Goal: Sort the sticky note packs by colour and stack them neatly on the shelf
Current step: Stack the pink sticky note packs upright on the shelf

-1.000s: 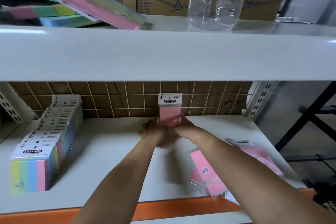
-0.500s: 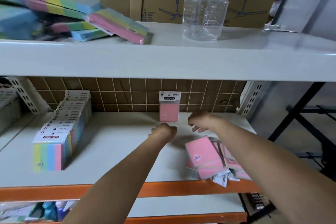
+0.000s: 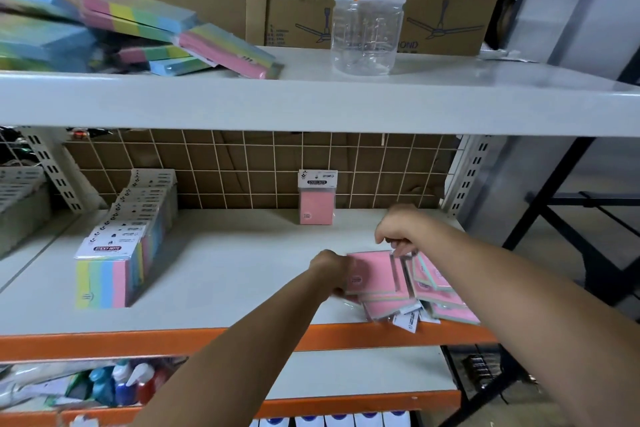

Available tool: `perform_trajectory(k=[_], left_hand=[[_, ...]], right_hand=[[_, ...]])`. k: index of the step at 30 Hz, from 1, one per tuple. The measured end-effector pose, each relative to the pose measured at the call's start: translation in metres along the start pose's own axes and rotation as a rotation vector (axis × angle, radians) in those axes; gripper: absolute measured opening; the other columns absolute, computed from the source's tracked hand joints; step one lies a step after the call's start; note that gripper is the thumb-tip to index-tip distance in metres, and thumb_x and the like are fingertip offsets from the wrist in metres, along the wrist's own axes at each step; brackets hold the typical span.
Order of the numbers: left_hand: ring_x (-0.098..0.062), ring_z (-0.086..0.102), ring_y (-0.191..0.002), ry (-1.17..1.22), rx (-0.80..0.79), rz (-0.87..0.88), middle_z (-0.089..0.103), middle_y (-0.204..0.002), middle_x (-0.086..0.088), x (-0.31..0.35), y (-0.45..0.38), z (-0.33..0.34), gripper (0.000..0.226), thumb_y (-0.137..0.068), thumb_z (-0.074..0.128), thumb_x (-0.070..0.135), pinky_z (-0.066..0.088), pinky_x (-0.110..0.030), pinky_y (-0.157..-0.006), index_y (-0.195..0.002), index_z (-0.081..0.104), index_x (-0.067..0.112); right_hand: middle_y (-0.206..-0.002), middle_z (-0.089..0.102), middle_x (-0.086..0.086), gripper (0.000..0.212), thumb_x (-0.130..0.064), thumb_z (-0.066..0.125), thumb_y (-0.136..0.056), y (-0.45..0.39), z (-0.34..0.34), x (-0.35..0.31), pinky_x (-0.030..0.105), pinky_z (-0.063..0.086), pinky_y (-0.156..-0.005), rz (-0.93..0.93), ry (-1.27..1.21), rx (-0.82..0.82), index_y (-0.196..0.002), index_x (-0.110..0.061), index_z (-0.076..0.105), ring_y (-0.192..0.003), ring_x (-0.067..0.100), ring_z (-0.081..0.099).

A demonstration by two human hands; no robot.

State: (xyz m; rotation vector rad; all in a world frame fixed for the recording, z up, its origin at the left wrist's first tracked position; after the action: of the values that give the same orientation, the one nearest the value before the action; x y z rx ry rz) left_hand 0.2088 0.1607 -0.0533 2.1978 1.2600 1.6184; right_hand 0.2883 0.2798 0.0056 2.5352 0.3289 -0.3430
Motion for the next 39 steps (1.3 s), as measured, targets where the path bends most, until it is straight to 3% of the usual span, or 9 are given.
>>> perform_trajectory(k=[2,7,12,17,20,25,30,34,39], left_hand=[[-0.017,0.05,-0.03,-0.056,0.012,-0.013,0.05,-0.065,-0.007,0.0,0.004,0.006,0.027,-0.095,0.049,0.022,0.033,-0.016,-0.03,-0.073,0.042,0.008],[-0.029,0.058,-0.093,-0.04,0.025,0.018,0.051,-0.085,-0.011,-0.001,0.001,0.008,0.017,-0.094,0.052,0.02,0.045,-0.033,-0.073,-0.094,0.047,0.004],[-0.018,0.043,-0.062,0.209,-0.018,0.017,0.052,-0.08,-0.01,-0.011,-0.012,0.0,0.03,-0.092,0.05,0.016,0.034,-0.024,-0.052,-0.116,0.053,-0.001],[-0.017,0.046,-0.067,0.345,0.051,0.094,0.058,-0.082,-0.009,-0.006,-0.016,-0.021,0.016,-0.092,0.056,0.012,0.033,-0.024,-0.054,-0.105,0.054,0.004],[-0.017,0.055,-0.071,0.392,0.112,0.12,0.063,-0.084,-0.009,-0.005,-0.024,-0.031,0.008,-0.094,0.053,0.006,0.036,-0.024,-0.054,-0.101,0.053,0.003],[-0.036,0.063,-0.096,0.262,0.315,0.134,0.066,-0.105,-0.02,-0.005,-0.04,-0.041,0.019,-0.089,0.048,0.009,0.047,-0.033,-0.071,-0.104,0.059,0.006],[-0.035,0.06,-0.099,0.085,0.334,0.211,0.065,-0.111,-0.015,-0.008,-0.056,-0.045,0.03,-0.094,0.043,0.019,0.049,-0.035,-0.075,-0.121,0.055,0.015],[-0.033,0.059,-0.096,0.017,0.233,0.221,0.063,-0.115,-0.011,-0.013,-0.086,-0.039,0.051,-0.091,0.041,0.028,0.046,-0.035,-0.082,-0.141,0.031,0.033],[-0.033,0.05,-0.125,0.073,0.159,0.182,0.051,-0.14,-0.004,-0.044,-0.201,-0.021,0.069,-0.072,0.045,0.046,0.04,-0.052,-0.103,-0.135,0.019,0.056]], right_hand=[[-0.074,0.057,0.017,0.024,-0.015,0.062,-0.092,-0.002,0.006,0.001,0.034,0.057,-0.072,0.064,0.004,-0.093,-0.084,0.005,0.051,-0.071,0.026,0.066],[-0.074,0.06,0.018,0.032,-0.02,0.061,-0.094,-0.006,0.017,0.001,0.028,0.056,-0.06,0.138,0.054,-0.186,-0.083,0.007,0.047,-0.054,0.023,0.063],[-0.081,0.057,0.015,0.031,-0.021,0.062,-0.092,-0.007,0.019,-0.001,0.029,0.056,-0.066,0.093,-0.041,-0.158,-0.107,0.003,0.047,-0.062,0.021,0.06],[-0.097,0.063,0.016,0.03,-0.026,0.058,-0.093,-0.011,0.025,-0.009,0.034,0.054,-0.085,-0.002,-0.145,-0.152,-0.111,-0.003,0.051,-0.081,0.027,0.064],[-0.081,0.062,0.011,0.02,-0.025,0.059,-0.091,-0.012,0.033,-0.017,0.032,0.053,-0.07,-0.051,-0.158,-0.144,-0.096,-0.006,0.056,-0.073,0.025,0.066],[-0.061,0.053,0.01,0.014,-0.006,0.047,-0.089,-0.017,0.049,-0.036,0.017,0.037,-0.043,-0.14,-0.143,-0.057,-0.079,-0.006,0.057,-0.041,0.017,0.049],[-0.083,0.054,0.007,0.02,-0.016,0.045,-0.094,-0.024,0.063,-0.052,0.021,0.034,-0.047,-0.266,-0.009,0.005,-0.105,-0.008,0.06,-0.066,0.019,0.052],[-0.108,0.058,0.01,0.029,-0.022,0.044,-0.098,-0.037,0.073,-0.061,0.025,0.038,-0.069,-0.332,-0.043,0.048,-0.12,-0.006,0.055,-0.102,0.028,0.058],[-0.099,0.061,0.009,0.031,-0.025,0.047,-0.092,-0.051,0.079,-0.069,0.027,0.039,-0.061,-0.294,-0.257,0.037,-0.116,-0.007,0.055,-0.081,0.022,0.054]])
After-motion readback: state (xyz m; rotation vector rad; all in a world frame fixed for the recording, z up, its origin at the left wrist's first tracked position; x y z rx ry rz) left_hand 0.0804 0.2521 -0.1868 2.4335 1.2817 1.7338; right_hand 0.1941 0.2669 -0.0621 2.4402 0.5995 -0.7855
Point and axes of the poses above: each hand's wrist, its own y-axis away from the middle knuckle, its own z-axis out of the palm, x = y × z, the point moved 1 cm from there along -y, towards the middle knuckle
